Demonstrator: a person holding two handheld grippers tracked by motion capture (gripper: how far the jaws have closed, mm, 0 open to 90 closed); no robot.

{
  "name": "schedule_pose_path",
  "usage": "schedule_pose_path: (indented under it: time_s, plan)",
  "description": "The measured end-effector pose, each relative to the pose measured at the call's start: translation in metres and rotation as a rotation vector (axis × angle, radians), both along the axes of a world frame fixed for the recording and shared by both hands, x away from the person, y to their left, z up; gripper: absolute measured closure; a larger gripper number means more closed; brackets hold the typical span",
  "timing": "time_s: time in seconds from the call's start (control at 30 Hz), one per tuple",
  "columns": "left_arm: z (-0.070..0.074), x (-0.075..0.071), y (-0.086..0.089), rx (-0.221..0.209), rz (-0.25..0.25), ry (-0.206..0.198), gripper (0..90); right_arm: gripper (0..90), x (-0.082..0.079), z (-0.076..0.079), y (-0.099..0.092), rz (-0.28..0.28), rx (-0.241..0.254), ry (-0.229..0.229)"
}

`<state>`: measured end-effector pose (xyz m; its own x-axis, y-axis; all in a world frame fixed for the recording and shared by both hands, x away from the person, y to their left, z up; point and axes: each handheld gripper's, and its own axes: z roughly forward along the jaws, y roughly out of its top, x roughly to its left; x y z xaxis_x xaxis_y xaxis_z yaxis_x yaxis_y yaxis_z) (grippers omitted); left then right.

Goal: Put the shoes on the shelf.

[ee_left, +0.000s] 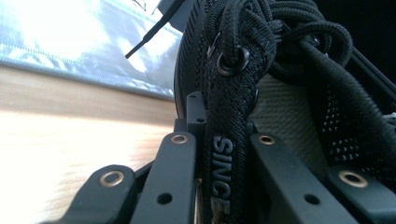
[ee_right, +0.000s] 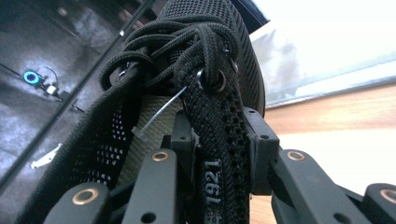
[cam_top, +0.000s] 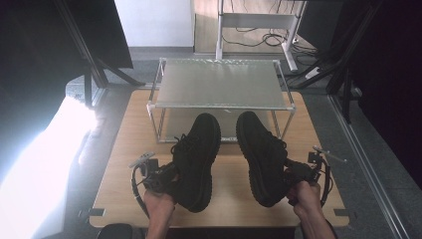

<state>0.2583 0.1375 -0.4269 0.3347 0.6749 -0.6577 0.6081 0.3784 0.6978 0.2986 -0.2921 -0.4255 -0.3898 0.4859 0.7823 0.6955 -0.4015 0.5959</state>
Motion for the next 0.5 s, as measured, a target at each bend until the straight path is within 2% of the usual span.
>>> schedule_pose_path:
  time_s: [0.13,0.23,0.4,0.5]
  plan:
    - [0.008,0.000,-0.004,-0.036,0.016,-0.007,84.2,70.5,-0.001,0.008,0.008,-0.011,0.031,-0.005]
    - [0.018,0.003,-0.005,-0.044,0.020,-0.016,84.1,70.5,0.000,0.018,0.015,-0.024,0.048,-0.020]
    - [0.034,0.011,-0.006,-0.035,0.034,-0.035,84.1,70.5,0.005,0.025,0.022,-0.033,0.068,-0.035]
    - [0.039,0.018,-0.005,-0.053,0.047,-0.043,84.1,70.5,0.010,0.031,0.025,-0.045,0.088,-0.037]
